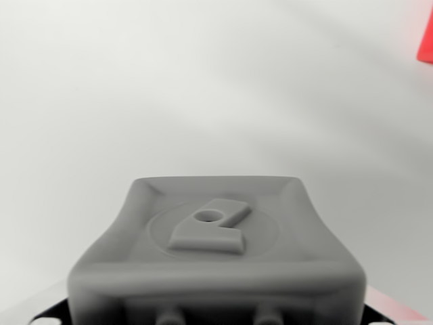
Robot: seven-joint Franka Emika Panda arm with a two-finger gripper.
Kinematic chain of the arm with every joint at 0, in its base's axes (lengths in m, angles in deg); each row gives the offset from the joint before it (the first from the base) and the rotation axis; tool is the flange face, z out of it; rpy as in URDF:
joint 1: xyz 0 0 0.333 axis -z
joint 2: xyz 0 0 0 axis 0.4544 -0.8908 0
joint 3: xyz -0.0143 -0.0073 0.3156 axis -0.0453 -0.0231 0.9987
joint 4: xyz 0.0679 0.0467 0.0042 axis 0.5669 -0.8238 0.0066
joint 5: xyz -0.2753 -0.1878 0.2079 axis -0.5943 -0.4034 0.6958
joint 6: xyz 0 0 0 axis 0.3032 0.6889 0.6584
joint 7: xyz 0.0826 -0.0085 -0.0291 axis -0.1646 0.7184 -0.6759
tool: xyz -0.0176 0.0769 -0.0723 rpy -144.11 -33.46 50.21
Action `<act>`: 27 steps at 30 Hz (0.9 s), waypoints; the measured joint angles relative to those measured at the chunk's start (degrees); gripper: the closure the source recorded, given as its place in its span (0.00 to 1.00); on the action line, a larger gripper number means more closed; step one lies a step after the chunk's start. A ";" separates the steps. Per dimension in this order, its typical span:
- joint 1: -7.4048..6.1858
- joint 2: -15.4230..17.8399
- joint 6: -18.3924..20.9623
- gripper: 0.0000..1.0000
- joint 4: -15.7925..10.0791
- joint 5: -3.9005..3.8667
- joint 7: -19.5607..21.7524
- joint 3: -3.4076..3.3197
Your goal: Destack cube
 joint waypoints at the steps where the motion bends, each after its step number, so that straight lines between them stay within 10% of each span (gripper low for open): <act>1: -0.08 0.26 -0.15 1.00 -0.43 -0.02 -0.03 0.02; 27: -1.83 5.73 -3.75 1.00 -9.51 -0.30 -0.64 0.66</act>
